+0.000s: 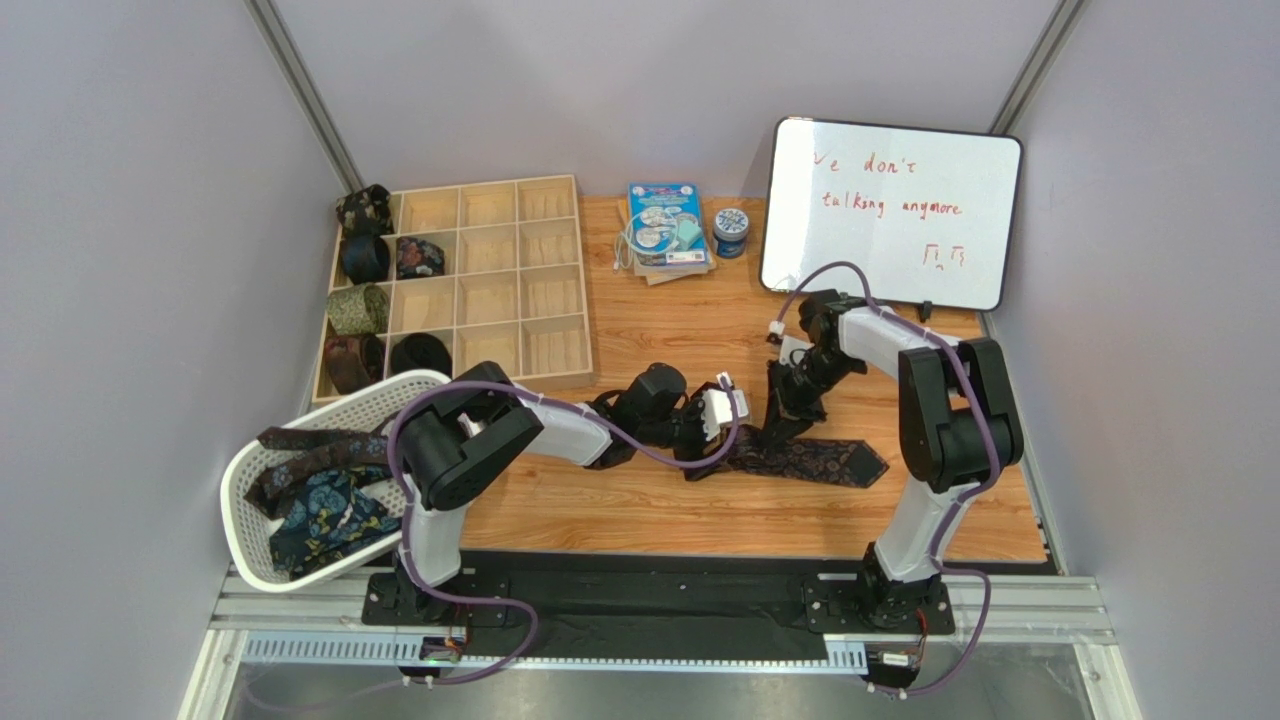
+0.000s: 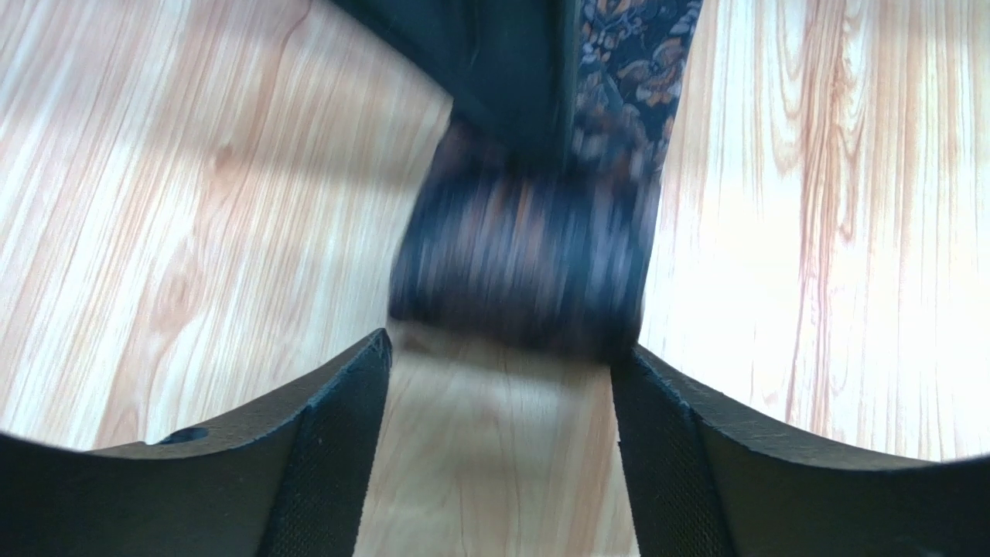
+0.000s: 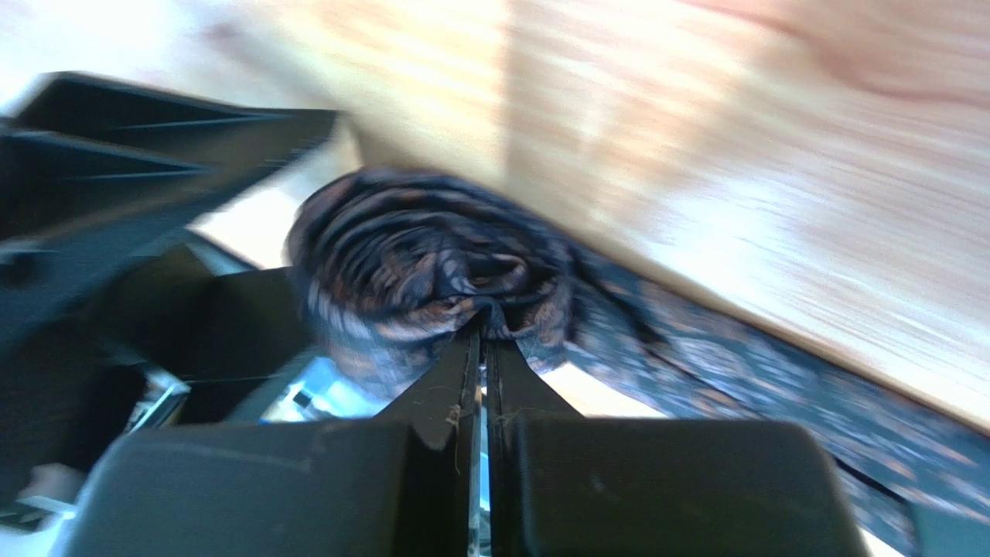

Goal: Roll the ties
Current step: Roll the tie at the center of the board.

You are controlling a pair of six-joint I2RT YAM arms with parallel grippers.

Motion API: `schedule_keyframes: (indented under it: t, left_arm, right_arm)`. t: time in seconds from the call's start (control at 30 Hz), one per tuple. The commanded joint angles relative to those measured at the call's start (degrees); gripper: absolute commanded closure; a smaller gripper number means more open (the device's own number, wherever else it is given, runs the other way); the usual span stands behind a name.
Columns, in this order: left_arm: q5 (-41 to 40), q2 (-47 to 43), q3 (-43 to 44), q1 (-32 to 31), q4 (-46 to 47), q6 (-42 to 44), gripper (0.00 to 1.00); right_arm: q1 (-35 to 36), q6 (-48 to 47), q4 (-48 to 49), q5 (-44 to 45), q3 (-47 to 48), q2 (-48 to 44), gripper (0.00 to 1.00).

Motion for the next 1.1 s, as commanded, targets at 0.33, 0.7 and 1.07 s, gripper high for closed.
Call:
schedule_keyframes:
  t: [0.33, 0.7, 1.07]
  left_arm:
    - [2.6, -2.0, -1.0, 0.8, 3.4, -4.8, 0.2]
    - [1.6, -3.9, -6.2, 0.7, 13.3, -8.5, 0.03]
    - [-2.2, 2.5, -4.6, 0.7, 23.7, -17.5, 0.1]
  right_arm:
    - [2.9, -0.7, 1.4, 18.8, 1.0, 5.1, 1.0]
    - [7.8, 4.4, 5.0, 14.4, 9.3, 14.2, 1.0]
    - [8.0, 5.4, 7.9, 9.2, 8.3, 15.1, 1.0]
